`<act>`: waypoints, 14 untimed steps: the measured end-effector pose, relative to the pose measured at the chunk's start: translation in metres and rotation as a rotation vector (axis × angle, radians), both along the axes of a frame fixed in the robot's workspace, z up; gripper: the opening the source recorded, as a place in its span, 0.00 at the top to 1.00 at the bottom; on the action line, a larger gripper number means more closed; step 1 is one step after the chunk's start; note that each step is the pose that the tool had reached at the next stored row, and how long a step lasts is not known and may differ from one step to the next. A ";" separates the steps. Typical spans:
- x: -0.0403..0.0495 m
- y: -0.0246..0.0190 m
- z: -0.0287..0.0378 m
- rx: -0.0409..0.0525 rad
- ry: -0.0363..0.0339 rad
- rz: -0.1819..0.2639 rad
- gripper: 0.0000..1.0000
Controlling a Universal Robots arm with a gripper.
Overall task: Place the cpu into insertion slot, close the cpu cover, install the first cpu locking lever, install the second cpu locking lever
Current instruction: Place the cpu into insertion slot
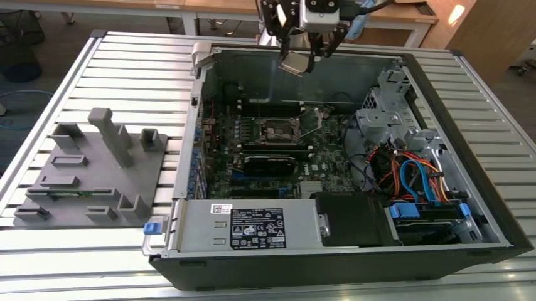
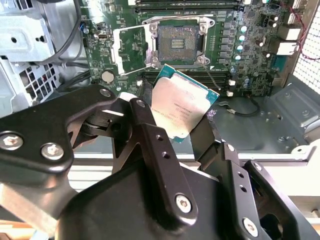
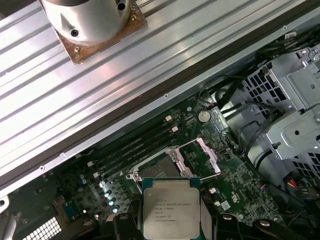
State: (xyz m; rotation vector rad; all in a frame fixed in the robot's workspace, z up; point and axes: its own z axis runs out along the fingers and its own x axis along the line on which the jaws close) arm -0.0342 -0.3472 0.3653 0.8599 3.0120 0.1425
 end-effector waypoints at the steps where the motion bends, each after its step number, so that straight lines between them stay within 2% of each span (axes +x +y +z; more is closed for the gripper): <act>1: 0.0000 0.0000 -0.0001 0.0000 0.0000 -0.006 0.46; 14: 0.0000 0.0000 -0.0002 0.0000 0.0000 -0.018 0.46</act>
